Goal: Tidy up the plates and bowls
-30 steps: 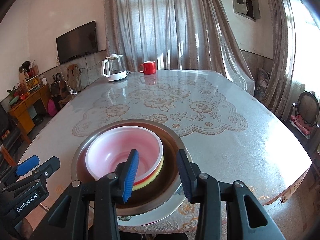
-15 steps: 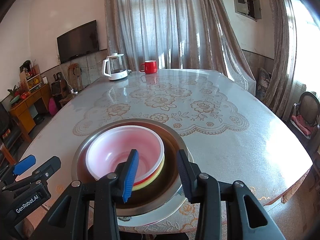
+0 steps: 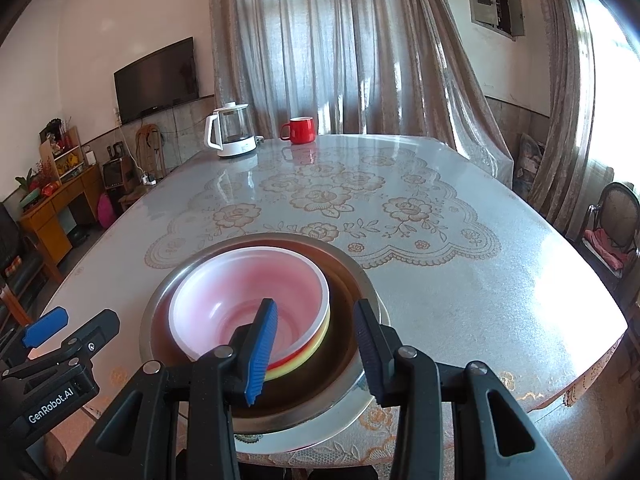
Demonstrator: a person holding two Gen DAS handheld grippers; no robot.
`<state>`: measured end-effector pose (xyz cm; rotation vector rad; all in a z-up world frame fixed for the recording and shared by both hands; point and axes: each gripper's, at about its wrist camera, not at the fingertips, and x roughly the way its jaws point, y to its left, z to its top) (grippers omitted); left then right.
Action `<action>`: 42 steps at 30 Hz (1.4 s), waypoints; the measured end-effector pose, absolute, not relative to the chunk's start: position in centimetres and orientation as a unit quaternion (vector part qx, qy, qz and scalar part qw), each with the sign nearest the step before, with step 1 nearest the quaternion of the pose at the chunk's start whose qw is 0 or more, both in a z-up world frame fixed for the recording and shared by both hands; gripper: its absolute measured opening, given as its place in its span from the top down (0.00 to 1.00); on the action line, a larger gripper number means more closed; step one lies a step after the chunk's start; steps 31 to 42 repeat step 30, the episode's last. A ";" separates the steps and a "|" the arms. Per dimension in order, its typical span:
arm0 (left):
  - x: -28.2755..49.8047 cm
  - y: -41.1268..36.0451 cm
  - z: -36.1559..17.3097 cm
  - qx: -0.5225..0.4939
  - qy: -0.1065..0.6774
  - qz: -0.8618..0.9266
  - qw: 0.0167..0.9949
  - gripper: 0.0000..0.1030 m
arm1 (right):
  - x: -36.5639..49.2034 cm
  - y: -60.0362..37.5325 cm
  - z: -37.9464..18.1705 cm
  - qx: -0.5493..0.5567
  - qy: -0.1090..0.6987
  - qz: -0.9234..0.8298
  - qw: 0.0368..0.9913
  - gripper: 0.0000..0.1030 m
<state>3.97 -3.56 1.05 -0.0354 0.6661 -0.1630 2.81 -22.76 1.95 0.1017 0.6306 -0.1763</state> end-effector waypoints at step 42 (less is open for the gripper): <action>4.4 -3.3 1.3 -0.027 0.307 -0.089 0.947 0.18 | 2.8 -23.5 1.9 0.054 0.304 -0.086 0.947 0.62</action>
